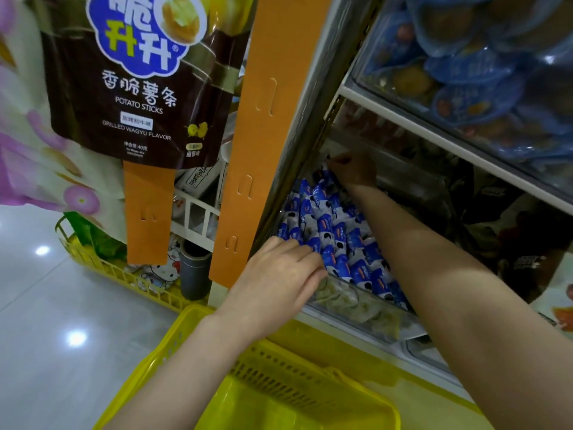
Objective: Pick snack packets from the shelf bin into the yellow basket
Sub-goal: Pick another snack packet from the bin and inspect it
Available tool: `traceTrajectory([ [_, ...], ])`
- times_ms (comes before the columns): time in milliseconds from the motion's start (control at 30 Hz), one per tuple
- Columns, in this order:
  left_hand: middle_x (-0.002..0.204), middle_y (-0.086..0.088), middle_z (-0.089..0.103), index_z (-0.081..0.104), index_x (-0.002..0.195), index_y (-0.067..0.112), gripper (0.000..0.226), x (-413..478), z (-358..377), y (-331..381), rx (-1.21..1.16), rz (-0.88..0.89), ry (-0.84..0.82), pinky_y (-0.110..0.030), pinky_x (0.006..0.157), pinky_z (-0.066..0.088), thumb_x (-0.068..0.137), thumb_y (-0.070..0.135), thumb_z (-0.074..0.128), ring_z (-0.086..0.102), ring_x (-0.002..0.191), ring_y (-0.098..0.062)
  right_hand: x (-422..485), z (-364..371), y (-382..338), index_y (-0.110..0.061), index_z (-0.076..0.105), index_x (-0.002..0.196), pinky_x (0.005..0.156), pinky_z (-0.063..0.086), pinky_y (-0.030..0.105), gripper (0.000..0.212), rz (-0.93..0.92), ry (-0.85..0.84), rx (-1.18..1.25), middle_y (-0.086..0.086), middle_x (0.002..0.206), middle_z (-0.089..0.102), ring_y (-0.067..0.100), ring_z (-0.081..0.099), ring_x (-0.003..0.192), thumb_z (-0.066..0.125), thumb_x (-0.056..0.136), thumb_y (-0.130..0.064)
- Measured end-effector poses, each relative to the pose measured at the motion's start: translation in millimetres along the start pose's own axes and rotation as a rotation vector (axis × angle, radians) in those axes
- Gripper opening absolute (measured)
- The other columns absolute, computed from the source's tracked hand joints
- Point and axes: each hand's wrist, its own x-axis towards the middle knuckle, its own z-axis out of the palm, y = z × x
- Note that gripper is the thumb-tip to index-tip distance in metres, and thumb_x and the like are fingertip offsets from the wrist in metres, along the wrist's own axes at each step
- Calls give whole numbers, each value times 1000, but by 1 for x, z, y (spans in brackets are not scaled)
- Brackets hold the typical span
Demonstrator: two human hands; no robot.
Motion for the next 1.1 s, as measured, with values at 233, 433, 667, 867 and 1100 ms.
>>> traceTrajectory([
  [233, 95, 10, 61, 60, 99, 22, 19, -1, 2, 0, -65, -2, 29, -22, 81, 28, 96, 29, 42, 50, 92, -9, -54, -42, -14, -12, 64, 100, 81, 42, 17, 16, -70, 233, 324, 1, 107, 64, 9, 55, 96, 59, 90, -23],
  [433, 94, 18, 55, 55, 99, 25, 15, -6, -7, 17, -600, -261, 378, -7, 78, 39, 92, 12, 52, 52, 90, 5, -150, -80, -10, -21, 63, 85, 75, 55, 25, 8, -17, -5, 657, -1, 94, 67, 14, 64, 90, 58, 89, -16],
  [667, 109, -2, 67, 57, 111, 19, 45, -22, -5, 43, -1296, -571, 84, -27, 79, 53, 72, 41, 61, 65, 97, -12, -239, -82, 8, -18, 60, 76, 51, 40, 16, 15, 42, -273, 710, -7, 64, 58, 6, 51, 59, 57, 89, -10],
  [867, 109, 0, 69, 59, 115, 16, 34, -31, 0, 49, -1163, -527, -162, -27, 87, 52, 82, 15, 66, 65, 100, -11, -263, -75, 21, -21, 61, 88, 57, 50, 17, 10, 105, -268, 700, -15, 68, 61, -2, 57, 63, 57, 87, -30],
  [1100, 106, 1, 68, 54, 115, 19, 41, -34, 5, 47, -1070, -585, -184, -24, 83, 53, 78, 18, 72, 65, 95, -10, -268, -71, 33, -8, 62, 79, 53, 55, 21, 15, 240, -171, 848, 3, 71, 69, 10, 67, 62, 56, 91, -14],
])
